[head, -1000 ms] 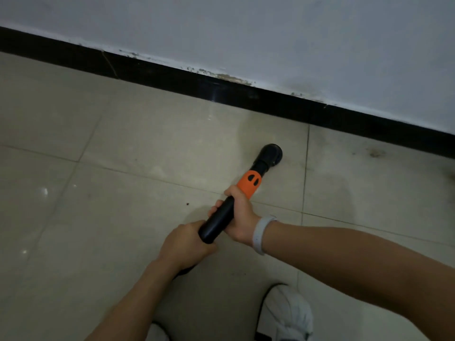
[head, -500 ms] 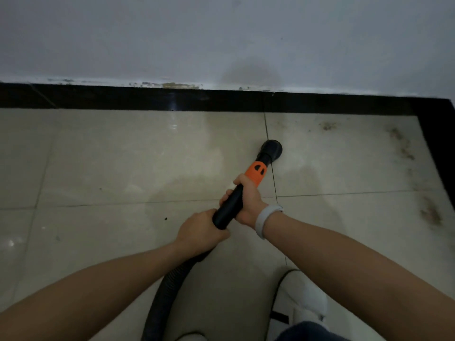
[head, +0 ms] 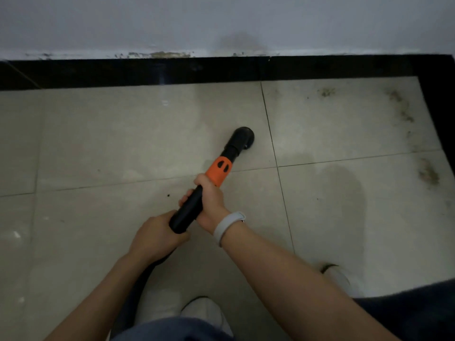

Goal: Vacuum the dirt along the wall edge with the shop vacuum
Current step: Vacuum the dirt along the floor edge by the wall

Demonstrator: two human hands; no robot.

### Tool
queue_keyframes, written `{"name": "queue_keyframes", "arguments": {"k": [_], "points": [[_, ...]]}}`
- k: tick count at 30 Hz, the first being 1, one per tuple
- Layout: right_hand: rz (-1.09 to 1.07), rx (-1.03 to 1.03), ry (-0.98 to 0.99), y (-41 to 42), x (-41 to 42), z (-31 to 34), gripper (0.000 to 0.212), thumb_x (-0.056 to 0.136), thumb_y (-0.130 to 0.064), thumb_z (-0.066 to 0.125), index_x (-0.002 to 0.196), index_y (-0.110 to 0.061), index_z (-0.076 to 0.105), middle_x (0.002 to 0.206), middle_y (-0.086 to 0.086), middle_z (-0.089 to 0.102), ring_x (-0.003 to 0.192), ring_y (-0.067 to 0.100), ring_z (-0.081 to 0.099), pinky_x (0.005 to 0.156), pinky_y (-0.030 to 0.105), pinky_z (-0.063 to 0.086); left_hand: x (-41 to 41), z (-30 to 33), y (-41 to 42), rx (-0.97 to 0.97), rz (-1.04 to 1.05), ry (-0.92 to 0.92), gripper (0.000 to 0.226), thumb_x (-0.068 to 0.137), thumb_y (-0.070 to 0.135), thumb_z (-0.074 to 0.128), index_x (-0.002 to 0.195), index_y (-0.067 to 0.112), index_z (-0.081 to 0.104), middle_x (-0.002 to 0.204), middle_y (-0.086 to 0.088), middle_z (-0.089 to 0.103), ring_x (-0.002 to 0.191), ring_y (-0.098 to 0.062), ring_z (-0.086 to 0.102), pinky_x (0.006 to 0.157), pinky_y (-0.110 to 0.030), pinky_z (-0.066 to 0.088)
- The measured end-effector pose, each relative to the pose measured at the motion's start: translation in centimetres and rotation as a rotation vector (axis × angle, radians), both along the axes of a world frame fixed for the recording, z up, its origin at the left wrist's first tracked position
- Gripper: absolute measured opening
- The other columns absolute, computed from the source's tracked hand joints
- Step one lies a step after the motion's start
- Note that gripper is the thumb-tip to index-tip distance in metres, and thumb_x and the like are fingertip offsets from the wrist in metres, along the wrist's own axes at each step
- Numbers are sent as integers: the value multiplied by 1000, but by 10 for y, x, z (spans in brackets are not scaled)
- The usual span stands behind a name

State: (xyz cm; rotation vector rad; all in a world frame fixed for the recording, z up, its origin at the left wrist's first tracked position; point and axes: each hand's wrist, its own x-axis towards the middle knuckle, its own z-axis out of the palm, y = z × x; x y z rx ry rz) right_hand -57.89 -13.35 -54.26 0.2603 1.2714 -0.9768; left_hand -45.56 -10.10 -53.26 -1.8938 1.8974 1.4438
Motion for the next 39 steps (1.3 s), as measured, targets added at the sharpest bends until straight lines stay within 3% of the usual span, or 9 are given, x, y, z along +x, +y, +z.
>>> {"name": "queue_keyframes", "arguments": {"k": [4, 9, 14, 21, 25, 29, 33, 36, 39], "points": [[-161, 31, 21, 32, -17, 2, 13, 81, -8, 54, 73, -10, 44, 46, 4, 46, 37, 19, 44, 50, 28, 46, -12, -1, 11, 7, -176, -15, 22, 70, 29, 68, 67, 35, 46, 70, 6, 60, 67, -17, 58, 52, -24, 36], [-238, 51, 31, 60, -24, 0, 13, 81, -7, 54, 73, -10, 44, 45, 4, 46, 35, 18, 45, 50, 29, 45, -18, -1, 24, 36, -299, -43, 17, 64, 39, 64, 72, 39, 48, 67, 13, 56, 61, -8, 54, 49, -22, 34], [-176, -2, 66, 26, -31, 1, 12, 80, -11, 53, 73, -10, 44, 47, 4, 45, 38, 18, 44, 46, 25, 44, -32, 4, 7, -13, -156, -15, 13, 71, 25, 67, 81, 22, 59, 75, 1, 61, 69, -18, 58, 52, -25, 37], [-32, -88, 14, -37, -100, 18, 13, 77, -12, 52, 72, -12, 40, 46, 3, 42, 38, 17, 42, 46, 23, 44, -100, 22, -36, -143, -101, 16, 20, 74, 30, 65, 72, 29, 46, 75, 1, 55, 69, -21, 53, 50, -25, 33], [-74, -77, -27, -8, -93, 11, 14, 77, -12, 51, 70, -12, 40, 45, 3, 41, 39, 17, 40, 47, 22, 43, -93, 17, -13, -98, -139, -26, 18, 74, 30, 64, 71, 29, 46, 78, 0, 59, 74, -24, 58, 58, -27, 41], [-149, -31, 5, 35, -72, 0, 16, 81, -12, 50, 67, -13, 42, 43, 2, 43, 35, 17, 42, 46, 23, 43, -72, 6, 17, -47, -246, -69, 21, 73, 37, 64, 86, 26, 52, 92, -4, 67, 82, -24, 62, 67, -29, 47], [-186, 8, 36, 52, -60, 3, 15, 82, -9, 51, 69, -11, 44, 44, 4, 45, 35, 18, 43, 46, 25, 45, -59, 9, 25, -6, -314, -76, 18, 74, 37, 63, 84, 30, 48, 88, -1, 66, 79, -21, 62, 64, -28, 46], [-159, 3, 52, 36, -60, 7, 13, 80, -8, 53, 70, -9, 44, 46, 5, 46, 36, 19, 43, 45, 25, 45, -59, 13, 13, -4, -252, -74, 19, 74, 31, 64, 72, 32, 45, 77, 3, 60, 74, -20, 60, 58, -26, 41], [-104, -31, 51, 1, -70, 8, 12, 77, -9, 54, 72, -9, 43, 45, 5, 45, 35, 19, 42, 45, 24, 44, -74, 19, -11, -20, -134, -36, 16, 73, 26, 65, 71, 28, 48, 80, -1, 62, 74, -21, 60, 59, -26, 41]]}}
